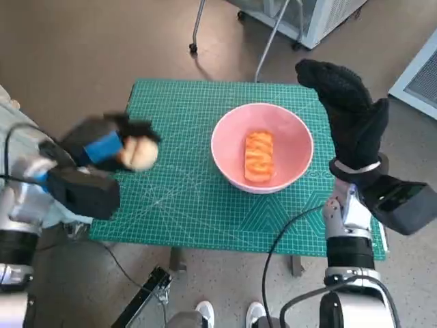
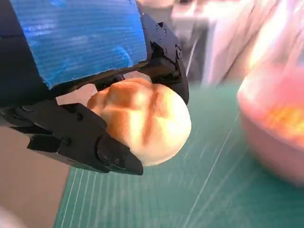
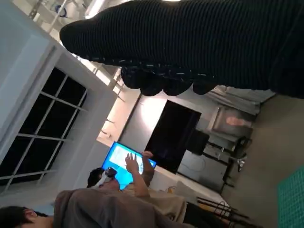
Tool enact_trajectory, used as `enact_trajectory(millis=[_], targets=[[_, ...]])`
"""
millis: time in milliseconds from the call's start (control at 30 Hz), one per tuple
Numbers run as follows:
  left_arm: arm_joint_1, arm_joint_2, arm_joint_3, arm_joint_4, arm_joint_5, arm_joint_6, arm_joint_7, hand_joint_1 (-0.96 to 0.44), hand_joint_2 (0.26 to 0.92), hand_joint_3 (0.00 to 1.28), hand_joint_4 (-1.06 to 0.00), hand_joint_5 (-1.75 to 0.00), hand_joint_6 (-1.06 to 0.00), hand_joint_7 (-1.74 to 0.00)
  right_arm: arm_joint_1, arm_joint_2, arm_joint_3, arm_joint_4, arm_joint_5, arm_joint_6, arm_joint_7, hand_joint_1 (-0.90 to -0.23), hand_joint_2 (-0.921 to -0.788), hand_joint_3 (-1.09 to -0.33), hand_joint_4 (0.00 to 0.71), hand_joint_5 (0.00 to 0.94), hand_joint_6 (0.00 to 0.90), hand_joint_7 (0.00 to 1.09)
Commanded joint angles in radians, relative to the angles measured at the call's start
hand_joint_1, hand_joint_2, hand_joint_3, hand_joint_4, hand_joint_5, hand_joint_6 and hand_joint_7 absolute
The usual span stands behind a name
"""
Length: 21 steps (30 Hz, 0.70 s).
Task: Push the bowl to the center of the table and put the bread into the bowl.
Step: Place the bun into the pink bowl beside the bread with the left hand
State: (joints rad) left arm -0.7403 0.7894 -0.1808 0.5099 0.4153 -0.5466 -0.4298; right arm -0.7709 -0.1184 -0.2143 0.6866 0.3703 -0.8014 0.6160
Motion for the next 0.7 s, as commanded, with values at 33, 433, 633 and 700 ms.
enact_trajectory(millis=[33,433,633,700], targets=[[-0.105,-0.037,0.003,-0.06,-0.009,-0.012,0.003,0.0,0.92,0.13,-0.56,-1.27,-0.63,-1.21,0.004,-0.005,0.003,0.017,-0.003,0.005,0.006,-0.63,-0.921,-0.731,0.281,0.011,-0.001,0.83],[-0.273,-0.211,-0.088,-0.086,0.083,0.006,0.049,0.0,0.92,0.11,-0.6,-1.16,-0.63,-1.26,0.002,-0.003,0.008,0.017,-0.003,0.013,0.007,-0.633,-0.921,-0.734,0.282,0.011,-0.001,0.83],[-0.323,-0.303,-0.133,0.041,0.093,-0.047,0.095,0.0,0.92,0.11,-0.6,-1.17,-0.63,-1.26,0.007,-0.003,0.011,0.011,-0.005,0.014,0.007,-0.633,-0.921,-0.735,0.282,0.012,-0.001,0.83],[-0.33,-0.332,-0.145,0.086,0.086,-0.044,0.087,0.0,0.92,0.12,-0.59,-1.21,-0.61,-1.25,0.01,-0.003,0.012,0.006,-0.004,0.016,0.007,-0.634,-0.921,-0.735,0.282,0.012,-0.001,0.83]])
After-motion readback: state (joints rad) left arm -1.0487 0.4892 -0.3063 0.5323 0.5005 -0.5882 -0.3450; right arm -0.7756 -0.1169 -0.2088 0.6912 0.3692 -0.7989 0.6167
